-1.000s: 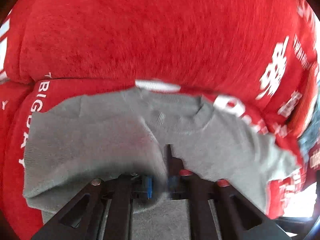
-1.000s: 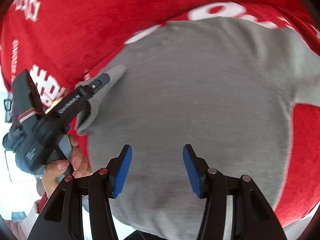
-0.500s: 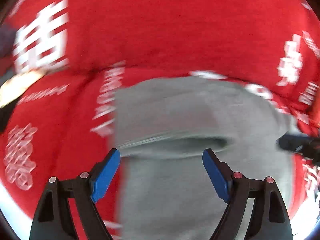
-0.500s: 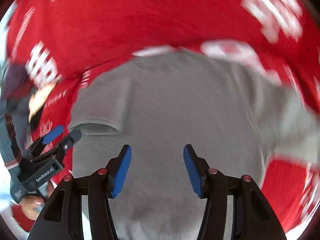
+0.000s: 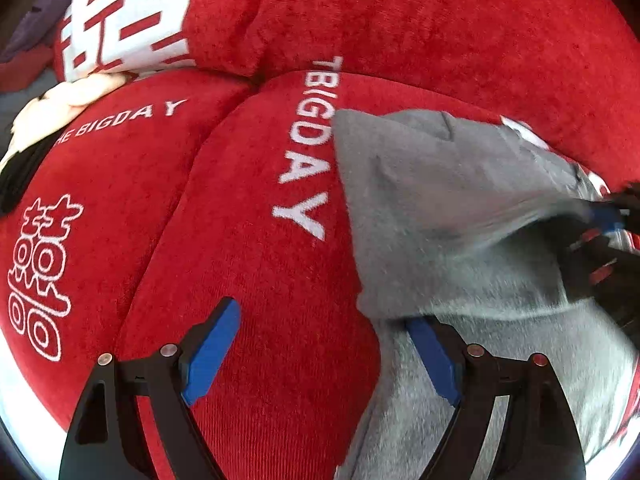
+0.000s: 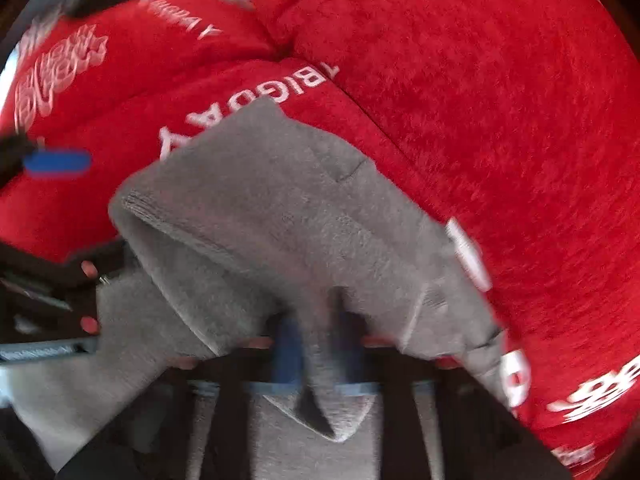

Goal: Fold small clothes
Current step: 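Lay the sleeve onto the sweater body and open the left tool, then close the right tool on the sweater's side edge beside the other sleeve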

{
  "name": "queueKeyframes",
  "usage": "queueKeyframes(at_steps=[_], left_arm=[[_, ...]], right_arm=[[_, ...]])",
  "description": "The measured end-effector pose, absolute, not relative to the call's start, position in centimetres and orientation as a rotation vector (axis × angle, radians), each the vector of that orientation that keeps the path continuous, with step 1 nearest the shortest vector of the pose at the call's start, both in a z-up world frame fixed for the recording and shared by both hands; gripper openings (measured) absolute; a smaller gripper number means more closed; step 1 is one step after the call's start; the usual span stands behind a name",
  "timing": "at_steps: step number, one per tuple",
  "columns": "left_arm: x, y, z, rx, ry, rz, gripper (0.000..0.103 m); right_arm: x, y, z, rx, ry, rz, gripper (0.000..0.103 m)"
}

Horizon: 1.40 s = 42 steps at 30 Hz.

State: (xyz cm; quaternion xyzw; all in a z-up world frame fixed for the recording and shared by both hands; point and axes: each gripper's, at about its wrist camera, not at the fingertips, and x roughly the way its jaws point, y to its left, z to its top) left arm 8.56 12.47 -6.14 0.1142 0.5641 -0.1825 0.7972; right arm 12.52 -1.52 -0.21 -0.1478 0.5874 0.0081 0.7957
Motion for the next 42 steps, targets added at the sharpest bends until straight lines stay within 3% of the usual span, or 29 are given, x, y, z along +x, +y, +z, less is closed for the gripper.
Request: queueKeyframes(at_steps=[6, 10, 11, 15, 23, 29, 31, 32, 34, 35, 36, 37, 42], left_arm=[[9.2, 12.3, -6.4, 0.241, 1.214, -0.378, 0.085], [9.6, 12.2, -6.7, 0.24, 1.222, -0.394, 0.085], [9.7, 12.3, -6.6, 0.24, 1.23, -0.4, 0.085], [9.9, 12.9, -5.8, 0.248, 1.273, -0.446, 0.085], [14.2, 13.3, -3.2, 0.062, 1.369, -0.577, 0.085], [19.8, 8.6, -6.9, 0.036, 1.461, -0.638, 0.085], [20.1, 7.7, -7.4, 0.081, 1.459, -0.641, 0.076], [20.1, 7.3, -7.6, 0.101, 1.456, -0.655, 0.058], [20.1, 7.2, -7.7, 0.115, 1.449, -0.669, 0.053], [20.1, 7.2, -7.6, 0.111, 1.438, -0.684, 0.041], [20.2, 7.3, -7.6, 0.109, 1.444, -0.694, 0.035], [20.3, 7.3, -7.5, 0.111, 1.45, -0.695, 0.035], [21.4, 7.8, -7.5, 0.163, 1.397, -0.65, 0.036]], right_arm=[[6.9, -13.5, 4.3, 0.384, 1.047, -0.26, 0.01], [0.6, -20.9, 1.3, 0.832, 0.991, -0.429, 0.01], [-1.4, -22.4, -0.2, 0.959, 0.969, -0.454, 0.015], [-6.2, -24.9, -4.0, 1.262, 0.886, -0.48, 0.014], [-5.9, -20.9, -2.6, 1.381, 0.923, -0.28, 0.043], [1.3, -10.3, -4.3, 1.472, 0.962, 0.01, 0.046], [3.4, -6.7, -5.2, 1.486, 0.966, 0.054, 0.046], [4.4, -5.5, -5.5, 1.483, 0.966, 0.062, 0.046], [6.4, -3.9, -6.4, 1.478, 0.954, 0.06, 0.046], [7.2, -3.3, -6.8, 1.465, 0.952, 0.045, 0.043], [7.9, -2.7, -7.1, 1.449, 0.957, 0.025, 0.035], [8.1, -2.8, -7.3, 1.454, 0.96, 0.023, 0.006], [9.6, -1.3, -7.2, 1.458, 0.944, 0.056, 0.006]])
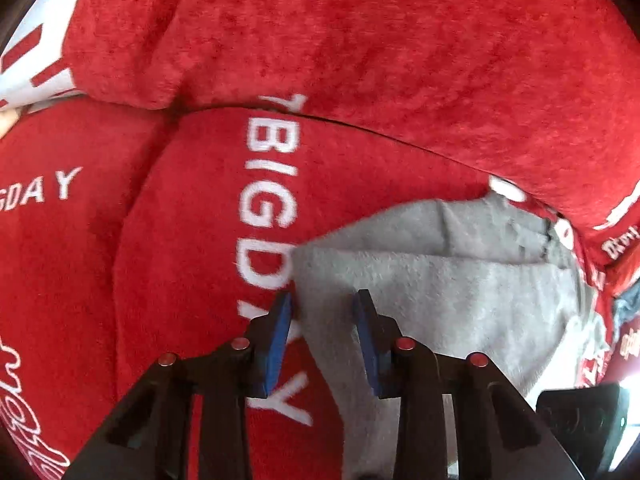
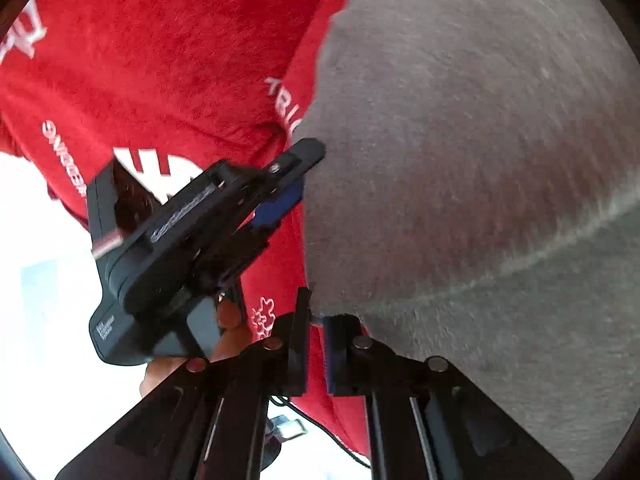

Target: Fold small clothes

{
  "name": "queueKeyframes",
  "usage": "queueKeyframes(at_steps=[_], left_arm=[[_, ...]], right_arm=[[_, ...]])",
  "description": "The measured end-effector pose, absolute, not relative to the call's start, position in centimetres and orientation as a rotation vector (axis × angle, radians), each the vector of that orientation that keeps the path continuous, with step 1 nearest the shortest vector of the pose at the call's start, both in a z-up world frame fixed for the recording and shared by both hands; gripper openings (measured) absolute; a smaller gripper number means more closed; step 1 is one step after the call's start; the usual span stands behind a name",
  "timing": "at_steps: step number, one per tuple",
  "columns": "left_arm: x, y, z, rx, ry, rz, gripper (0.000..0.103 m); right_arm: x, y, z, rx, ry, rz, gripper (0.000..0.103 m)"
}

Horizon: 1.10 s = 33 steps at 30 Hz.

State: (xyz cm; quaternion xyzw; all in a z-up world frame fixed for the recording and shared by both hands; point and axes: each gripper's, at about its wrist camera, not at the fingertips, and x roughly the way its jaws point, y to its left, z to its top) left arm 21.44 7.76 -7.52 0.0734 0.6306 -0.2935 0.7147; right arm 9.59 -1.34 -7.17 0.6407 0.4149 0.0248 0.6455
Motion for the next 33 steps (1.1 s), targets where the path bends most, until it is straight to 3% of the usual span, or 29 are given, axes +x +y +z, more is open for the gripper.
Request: queueKeyframes(at_steps=[2, 3, 4, 5, 6, 8, 10, 16, 18, 20, 26, 33], left_arm=[[21.6, 8.2, -7.5, 0.153, 1.381, -0.608, 0.041], [21.5, 8.4, -7.3, 0.154, 1.375, -0.586, 0.058], [21.4, 8.7, -7.0, 0.164, 1.361, -0.563, 0.066], [21.2, 8.9, -6.4, 0.18, 1.331, -0.548, 0.072], [20.8, 9.2, -5.6, 0.199, 1.298, -0.553, 0.072], [20.1, 9.5, -4.8, 0.224, 1.279, -0.562, 0.072], [19.1, 10.0, -3.8, 0.244, 1.256, -0.566, 0.072], [16.0, 9.2, -3.2, 0.246, 1.252, -0.597, 0.072], [14.8, 8.1, -3.9, 0.283, 1.252, -0.601, 0.072], [13.7, 7.5, -5.1, 0.333, 1.275, -0.586, 0.072], [11.8, 8.0, -5.1, 0.394, 1.304, -0.564, 0.072], [9.4, 7.9, -2.7, 0.447, 1.308, -0.576, 0.072]], right_arm=[[10.0, -0.9, -8.0, 1.428, 0.986, 0.035, 0.006], [10.0, -0.7, -8.5, 1.417, 1.005, 0.024, 0.006], [9.5, -0.9, -8.9, 1.439, 0.995, 0.032, 0.007], [9.2, -1.0, -8.7, 1.449, 0.998, 0.032, 0.011], [8.9, -1.2, -8.3, 1.442, 1.011, 0.039, 0.015], [7.7, -2.3, -6.3, 1.364, 1.05, 0.062, 0.047], [5.1, -5.1, -3.8, 1.267, 1.022, 0.017, 0.054], [-4.2, -18.1, -1.6, 1.244, 0.911, -0.472, 0.053], [-6.1, -21.2, -2.3, 1.303, 0.874, -0.56, 0.049], [-6.5, -22.8, -3.5, 1.339, 0.884, -0.588, 0.006], [-8.3, -24.6, -3.0, 1.192, 0.971, -0.689, 0.006], [-12.5, -23.8, -0.5, 1.273, 0.925, -0.632, 0.01]])
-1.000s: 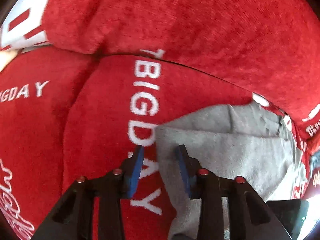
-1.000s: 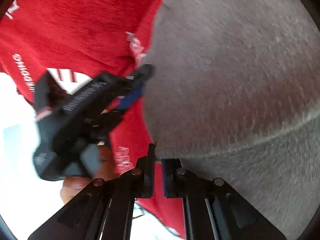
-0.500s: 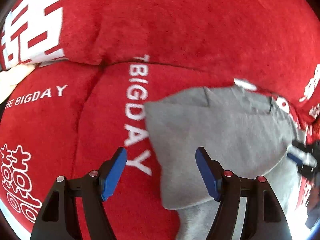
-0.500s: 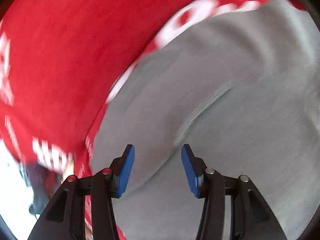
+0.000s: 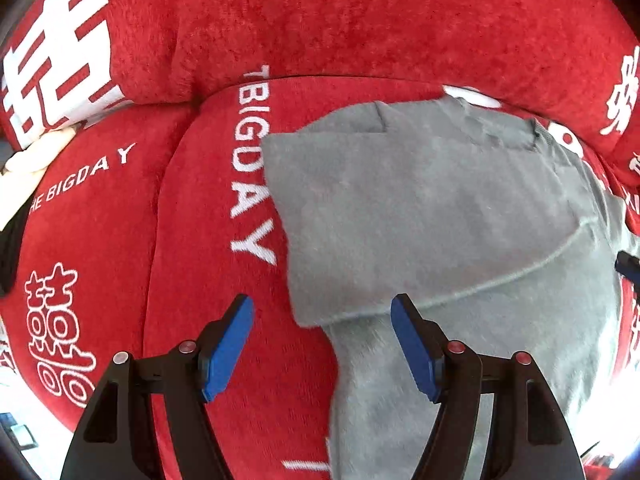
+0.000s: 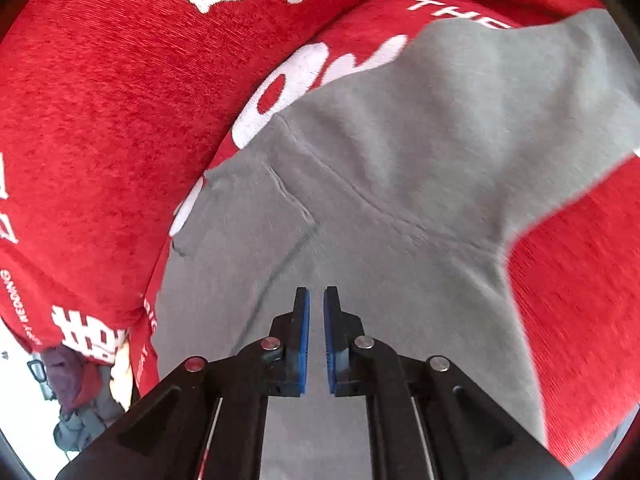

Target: Fold small clothes

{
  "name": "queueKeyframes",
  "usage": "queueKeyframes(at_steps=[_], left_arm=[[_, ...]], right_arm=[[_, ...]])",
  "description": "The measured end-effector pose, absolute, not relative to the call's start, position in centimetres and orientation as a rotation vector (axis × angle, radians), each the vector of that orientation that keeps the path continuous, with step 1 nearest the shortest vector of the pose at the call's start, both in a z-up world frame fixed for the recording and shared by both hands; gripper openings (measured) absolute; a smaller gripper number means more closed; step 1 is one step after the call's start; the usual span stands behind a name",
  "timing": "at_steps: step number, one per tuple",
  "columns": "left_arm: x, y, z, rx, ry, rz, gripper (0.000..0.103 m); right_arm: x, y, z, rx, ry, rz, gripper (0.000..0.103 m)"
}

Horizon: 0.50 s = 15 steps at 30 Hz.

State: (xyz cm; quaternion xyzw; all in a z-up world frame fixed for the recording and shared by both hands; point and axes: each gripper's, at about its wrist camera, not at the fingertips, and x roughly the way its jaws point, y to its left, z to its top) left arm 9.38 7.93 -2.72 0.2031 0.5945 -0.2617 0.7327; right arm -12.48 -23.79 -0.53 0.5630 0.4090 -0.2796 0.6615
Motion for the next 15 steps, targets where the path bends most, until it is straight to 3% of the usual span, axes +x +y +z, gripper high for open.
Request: queueKeyframes(at_steps=[1, 3, 4, 5, 15], left_arm=[[9.0, 7.7, -2.3, 0.452, 1.302, -0.58, 0.073], [8.0, 7.1, -1.6, 0.464, 1.286, -0.591, 0.095], [7.6, 7.0, -1.2, 0.464, 1.276, -0.597, 0.102], [7.1, 6.5, -0.9, 0.468, 1.263, -0.61, 0.102], [1.8, 3.3, -1.8, 0.615, 1.326, -0.694, 0.102]], right_arm=[[-12.5, -23.2, -0.1, 1.28, 0.925, -0.62, 0.014], [-13.7, -22.4, 0.8, 1.297, 0.93, -0.599, 0.027], [-13.8, -21.9, 1.1, 1.303, 0.932, -0.592, 0.044], [-14.3, -21.5, 1.5, 1.307, 0.933, -0.585, 0.055], [-18.5, -19.9, 3.2, 1.382, 0.865, -0.549, 0.069]])
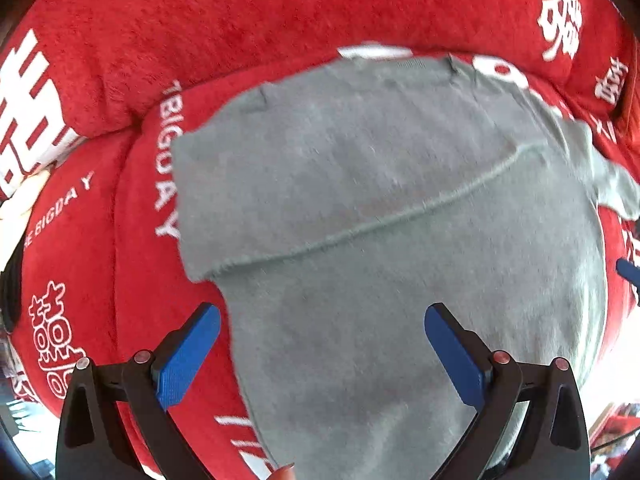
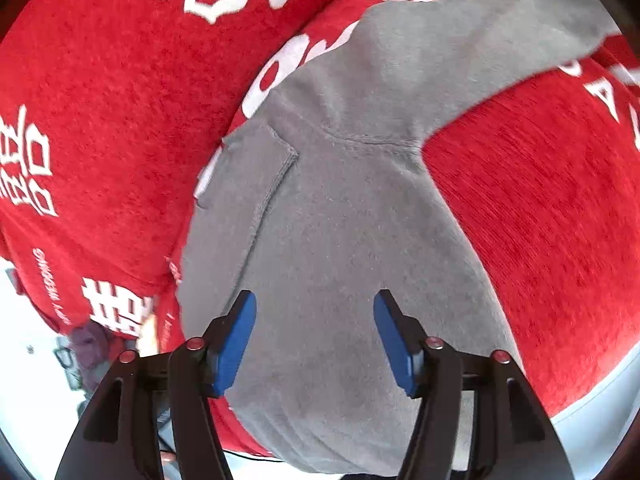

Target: Fold small clothes

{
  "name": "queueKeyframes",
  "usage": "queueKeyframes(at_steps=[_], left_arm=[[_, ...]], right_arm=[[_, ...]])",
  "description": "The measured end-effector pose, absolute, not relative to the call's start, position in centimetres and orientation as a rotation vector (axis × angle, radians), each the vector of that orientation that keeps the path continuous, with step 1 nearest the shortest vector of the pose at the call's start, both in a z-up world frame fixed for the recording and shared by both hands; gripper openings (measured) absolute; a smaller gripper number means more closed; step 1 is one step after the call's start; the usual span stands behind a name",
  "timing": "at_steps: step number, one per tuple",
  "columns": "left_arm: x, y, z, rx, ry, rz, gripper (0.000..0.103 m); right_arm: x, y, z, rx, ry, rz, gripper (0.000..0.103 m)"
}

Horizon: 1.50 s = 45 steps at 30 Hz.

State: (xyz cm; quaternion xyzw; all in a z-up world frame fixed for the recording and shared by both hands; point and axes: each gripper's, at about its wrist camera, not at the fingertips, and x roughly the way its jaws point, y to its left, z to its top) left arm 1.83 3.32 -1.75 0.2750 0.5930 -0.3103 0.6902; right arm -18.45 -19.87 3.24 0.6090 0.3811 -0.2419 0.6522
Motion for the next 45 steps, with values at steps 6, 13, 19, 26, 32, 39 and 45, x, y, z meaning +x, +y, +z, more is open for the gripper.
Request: queueKeyframes(at_steps=[6, 13, 19, 26, 32, 39, 45], left_arm=[[-0.2, 2.9, -1.8, 0.623, 1.399, -0.694, 0.102], [-3.0, -0.3, -0.9, 0.635, 1.382, -0.663, 0.102], [-5.8, -6.0, -0.2, 0.673, 1.352, -0.723, 0.102], [-9.0, -12.6, 0.4, 0.663, 1.339, -0.795, 0.102], [-10.8, -15.8, 0.2, 0.662, 1.343, -0.822, 0.102], [-11.3, -18.4, -0.5, 0.649, 1.357, -0.82, 0.102], [-11.9, -19.9, -0.9, 0.639, 1.358, -0.818, 0.102]], right_arm=[[-21.0, -20.4, 2.7, 1.48, 0.765, -0.477, 0.07], [-23.8, -23.2, 2.8, 1.485, 0.76, -0.493, 0.07], [-26.4, -26.4, 2.7, 1.483, 0.744, -0.509, 0.07], [-30.3, -30.7, 1.6, 1.49, 0.723, -0.58, 0.07], [-33.2, -34.4, 1.1, 1.512, 0.682, -0.647, 0.07], [-37.2, -37.6, 0.1, 1.586, 0.567, -0.717, 0.07], [-39.9, -38.7, -0.9, 1.625, 0.486, -0.76, 0.07]])
